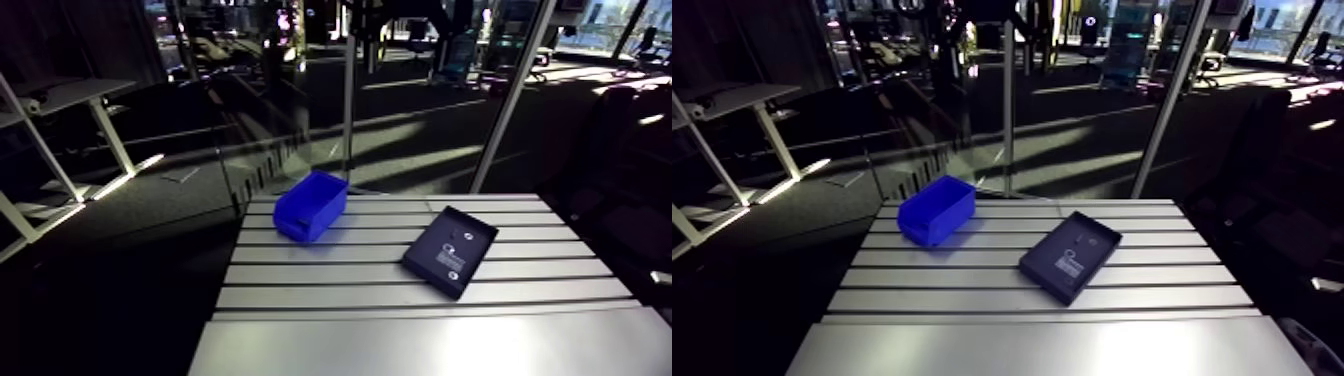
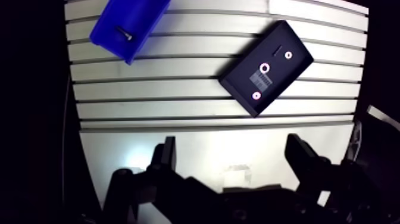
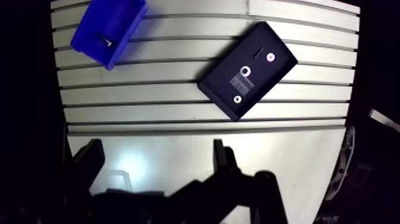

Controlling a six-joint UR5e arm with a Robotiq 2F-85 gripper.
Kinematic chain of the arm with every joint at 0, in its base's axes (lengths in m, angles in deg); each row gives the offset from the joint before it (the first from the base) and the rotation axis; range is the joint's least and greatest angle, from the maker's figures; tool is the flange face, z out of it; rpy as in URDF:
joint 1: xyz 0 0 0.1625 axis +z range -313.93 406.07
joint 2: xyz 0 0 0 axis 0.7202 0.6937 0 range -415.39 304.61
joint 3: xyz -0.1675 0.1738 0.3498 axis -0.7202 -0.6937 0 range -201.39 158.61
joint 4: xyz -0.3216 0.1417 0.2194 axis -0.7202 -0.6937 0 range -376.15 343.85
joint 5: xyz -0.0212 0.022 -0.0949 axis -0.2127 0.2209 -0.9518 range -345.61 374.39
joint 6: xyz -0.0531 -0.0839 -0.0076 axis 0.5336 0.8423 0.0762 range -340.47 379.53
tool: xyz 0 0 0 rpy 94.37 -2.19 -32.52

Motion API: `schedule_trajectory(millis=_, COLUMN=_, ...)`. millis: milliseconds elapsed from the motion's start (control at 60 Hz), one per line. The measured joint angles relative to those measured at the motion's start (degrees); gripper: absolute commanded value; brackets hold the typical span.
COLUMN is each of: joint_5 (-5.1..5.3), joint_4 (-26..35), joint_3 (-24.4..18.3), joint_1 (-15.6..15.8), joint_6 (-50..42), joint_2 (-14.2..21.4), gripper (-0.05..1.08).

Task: Pick up the M10 bolt from the tray and put it into the blue bin.

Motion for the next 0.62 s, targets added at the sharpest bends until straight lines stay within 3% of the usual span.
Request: schedule_trajectory(millis=617, joint_5=-0.02, joint_4=-0.4, joint_3=0.9, joint_1=-0.3, joint_6=0.0, joint_2=0.9, gripper=0.01)
